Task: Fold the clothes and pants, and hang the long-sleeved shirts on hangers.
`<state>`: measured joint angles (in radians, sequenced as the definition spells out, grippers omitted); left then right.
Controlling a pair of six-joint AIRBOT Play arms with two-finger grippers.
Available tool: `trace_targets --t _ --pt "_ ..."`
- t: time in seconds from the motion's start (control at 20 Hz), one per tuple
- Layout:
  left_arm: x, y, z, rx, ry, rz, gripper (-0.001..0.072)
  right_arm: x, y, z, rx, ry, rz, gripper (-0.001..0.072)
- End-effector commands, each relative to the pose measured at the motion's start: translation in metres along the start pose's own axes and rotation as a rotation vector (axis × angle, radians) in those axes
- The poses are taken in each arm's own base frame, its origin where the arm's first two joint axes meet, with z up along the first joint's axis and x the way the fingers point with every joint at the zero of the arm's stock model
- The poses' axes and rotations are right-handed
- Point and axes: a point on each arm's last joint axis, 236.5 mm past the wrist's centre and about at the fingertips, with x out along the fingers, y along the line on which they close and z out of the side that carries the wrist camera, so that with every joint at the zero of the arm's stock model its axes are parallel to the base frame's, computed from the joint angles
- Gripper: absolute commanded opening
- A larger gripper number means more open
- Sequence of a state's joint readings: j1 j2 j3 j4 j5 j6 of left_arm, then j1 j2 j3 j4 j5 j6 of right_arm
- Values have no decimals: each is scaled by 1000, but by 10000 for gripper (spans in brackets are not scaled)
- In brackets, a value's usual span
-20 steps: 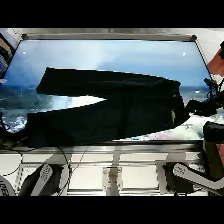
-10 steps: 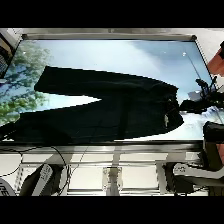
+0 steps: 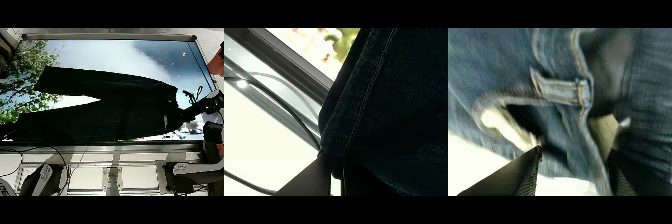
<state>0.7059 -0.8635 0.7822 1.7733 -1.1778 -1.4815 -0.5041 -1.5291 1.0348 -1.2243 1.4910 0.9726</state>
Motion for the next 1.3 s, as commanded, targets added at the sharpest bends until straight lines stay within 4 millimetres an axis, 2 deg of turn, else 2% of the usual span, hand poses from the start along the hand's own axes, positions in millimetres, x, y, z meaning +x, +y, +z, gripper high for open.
trace_targets --t 0.0,0.1,0.2,0.35,0.45,0.6,0.7,0.85,1.0,1.1,1.25 --pt "0 0 2 3 -8 1 37 0 3 -47 0 200 23 442" --pt "4 0 2 6 2 -1 36 -1 3 -51 1 219 21 259" --pt "10 -2 0 10 27 -6 37 -1 0 -53 1 226 10 32" --pt "17 -3 -2 40 52 -11 36 -6 4 -57 -21 242 22 30" --pt "10 5 7 12 32 -2 36 -24 14 -56 -39 232 43 30" --pt "-20 22 45 -124 -92 -30 36 -75 39 -26 -59 13 126 29" --pt "-43 25 75 -208 -196 -94 36 -120 56 -9 -86 -190 163 29" --pt "-67 30 99 -253 -269 -126 36 -174 63 -7 -93 -403 147 29" --pt "-84 36 109 -272 -309 -120 36 -212 60 -14 -48 -569 103 29" --pt "-99 38 116 -275 -334 -123 36 -234 50 -19 21 -672 43 29" --pt "-140 36 135 -288 -439 -165 36 -268 34 -27 136 -814 -32 29"
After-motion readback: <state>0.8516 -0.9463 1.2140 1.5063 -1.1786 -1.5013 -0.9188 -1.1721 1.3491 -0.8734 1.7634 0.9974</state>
